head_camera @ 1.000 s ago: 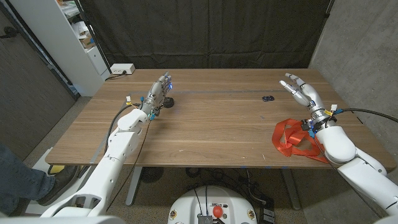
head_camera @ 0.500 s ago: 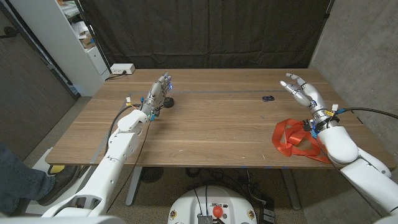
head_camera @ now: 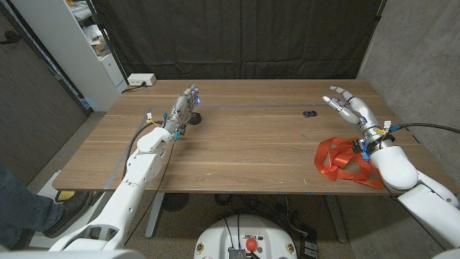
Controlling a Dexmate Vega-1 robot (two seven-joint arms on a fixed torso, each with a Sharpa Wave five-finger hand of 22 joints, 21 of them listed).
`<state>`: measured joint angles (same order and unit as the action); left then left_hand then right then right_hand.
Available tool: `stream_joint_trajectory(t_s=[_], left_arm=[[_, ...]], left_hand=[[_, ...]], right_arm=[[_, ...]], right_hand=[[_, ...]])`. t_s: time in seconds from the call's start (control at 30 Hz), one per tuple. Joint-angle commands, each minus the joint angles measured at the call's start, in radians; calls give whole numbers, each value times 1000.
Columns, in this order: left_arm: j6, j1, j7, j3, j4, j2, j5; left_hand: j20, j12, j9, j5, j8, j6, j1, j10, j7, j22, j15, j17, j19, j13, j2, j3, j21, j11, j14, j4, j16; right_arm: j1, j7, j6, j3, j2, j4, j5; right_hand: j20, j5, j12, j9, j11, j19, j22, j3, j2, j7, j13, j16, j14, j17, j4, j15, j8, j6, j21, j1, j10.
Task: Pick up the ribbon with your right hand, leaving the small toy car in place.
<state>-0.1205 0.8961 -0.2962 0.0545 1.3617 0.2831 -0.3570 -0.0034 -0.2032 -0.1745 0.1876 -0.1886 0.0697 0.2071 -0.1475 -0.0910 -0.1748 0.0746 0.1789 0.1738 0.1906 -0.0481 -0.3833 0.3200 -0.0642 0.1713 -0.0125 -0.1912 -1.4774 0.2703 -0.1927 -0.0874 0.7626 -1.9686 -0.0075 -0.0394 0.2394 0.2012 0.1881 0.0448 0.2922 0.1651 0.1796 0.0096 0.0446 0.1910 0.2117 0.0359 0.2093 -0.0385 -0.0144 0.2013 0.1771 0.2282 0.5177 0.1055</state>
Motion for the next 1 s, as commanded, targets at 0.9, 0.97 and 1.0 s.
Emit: stream_joint_trajectory(t_s=[0.9,0.97,1.0], left_arm=[[4,19,-2,4,19,2,0],[2,22,-1,3,21,-1,-3],[1,23,-2,3,21,-2,-5]], left_hand=[[10,0,-4,0,2,0,1,-9,-6,-2,3,4,118,2,9,0,-16,-1,24,-11,1],[11,0,-4,0,2,1,1,-9,-6,-2,3,4,119,2,9,0,-17,0,25,-11,2],[10,0,-4,0,2,1,1,-10,-6,-2,3,4,118,2,9,0,-17,0,24,-11,1]], right_arm=[[-97,-103,118,-77,27,-97,-88],[-98,-109,123,-78,28,-99,-93],[-99,-112,125,-79,27,-101,-92]], right_hand=[[-25,10,3,5,-1,10,4,0,6,-2,0,2,5,4,-10,-1,6,15,-9,2,11],[-25,10,3,5,-3,10,4,0,6,-2,0,2,5,4,-10,-1,6,14,-10,2,12],[-24,11,2,5,-2,10,4,0,6,-2,0,2,5,4,-10,-1,6,15,-10,2,11]])
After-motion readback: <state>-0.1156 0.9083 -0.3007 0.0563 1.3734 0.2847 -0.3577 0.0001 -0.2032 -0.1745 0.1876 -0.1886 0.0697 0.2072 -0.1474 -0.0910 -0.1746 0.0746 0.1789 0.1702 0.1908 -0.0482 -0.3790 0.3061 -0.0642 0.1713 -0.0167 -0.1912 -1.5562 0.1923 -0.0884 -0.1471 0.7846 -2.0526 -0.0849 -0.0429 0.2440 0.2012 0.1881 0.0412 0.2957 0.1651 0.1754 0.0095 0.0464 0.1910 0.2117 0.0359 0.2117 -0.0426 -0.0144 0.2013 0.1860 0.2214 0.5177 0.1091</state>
